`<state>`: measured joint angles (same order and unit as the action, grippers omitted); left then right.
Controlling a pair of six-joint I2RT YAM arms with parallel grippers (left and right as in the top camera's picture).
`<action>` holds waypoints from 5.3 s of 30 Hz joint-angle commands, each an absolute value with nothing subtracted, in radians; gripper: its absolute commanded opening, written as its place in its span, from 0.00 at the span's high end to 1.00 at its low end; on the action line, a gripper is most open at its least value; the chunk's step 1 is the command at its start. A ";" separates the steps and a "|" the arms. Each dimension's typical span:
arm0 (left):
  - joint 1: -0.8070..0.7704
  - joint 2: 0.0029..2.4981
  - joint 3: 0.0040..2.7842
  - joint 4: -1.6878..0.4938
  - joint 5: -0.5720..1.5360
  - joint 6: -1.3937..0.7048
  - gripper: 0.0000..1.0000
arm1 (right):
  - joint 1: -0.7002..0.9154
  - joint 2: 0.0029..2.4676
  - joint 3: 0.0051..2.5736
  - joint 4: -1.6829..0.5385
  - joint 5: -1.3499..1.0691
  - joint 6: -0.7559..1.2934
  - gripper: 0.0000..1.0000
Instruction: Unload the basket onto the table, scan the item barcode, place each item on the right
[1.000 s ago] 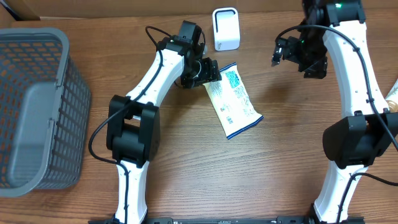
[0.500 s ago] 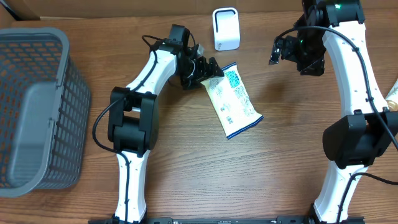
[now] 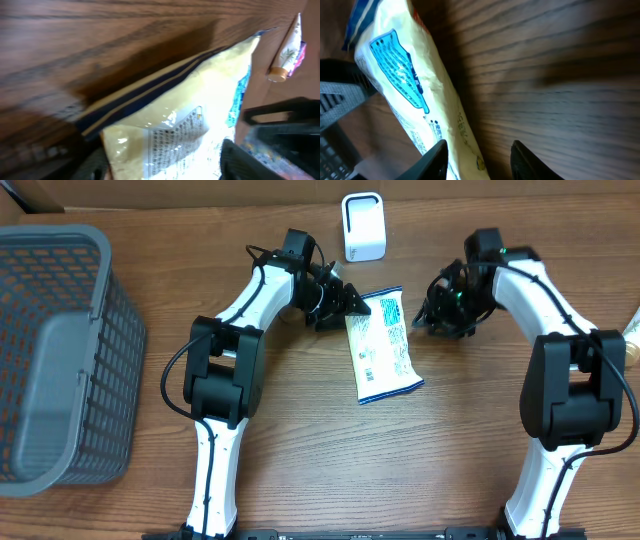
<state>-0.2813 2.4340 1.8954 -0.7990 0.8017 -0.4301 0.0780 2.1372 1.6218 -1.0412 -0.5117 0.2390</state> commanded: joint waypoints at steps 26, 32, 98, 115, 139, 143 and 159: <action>-0.324 2.435 1.883 -0.846 0.739 -0.403 0.96 | 0.149 2.124 1.707 -1.148 -0.513 0.253 0.35; -0.286 2.287 1.883 -0.916 0.517 -0.404 0.96 | 0.108 2.124 1.847 -1.336 -0.259 0.253 0.20; -0.156 2.168 2.203 -1.539 -0.085 -0.628 0.00 | 0.316 2.155 1.871 -1.052 -0.543 0.055 0.11; -0.137 2.171 2.127 -1.518 -0.158 -0.692 0.00 | 0.541 2.339 1.869 -0.838 -0.448 0.022 0.08; -0.137 2.171 2.127 -1.541 -0.156 -0.676 0.00 | 0.490 2.384 1.917 -0.947 -0.382 0.244 0.96; -0.140 2.171 2.120 -1.548 -0.112 -0.619 0.00 | 0.390 2.357 1.982 -1.054 -0.365 0.270 0.96; -0.153 2.171 1.780 -1.228 0.410 -0.354 0.00 | 0.236 2.338 2.004 -1.257 -0.393 0.183 0.96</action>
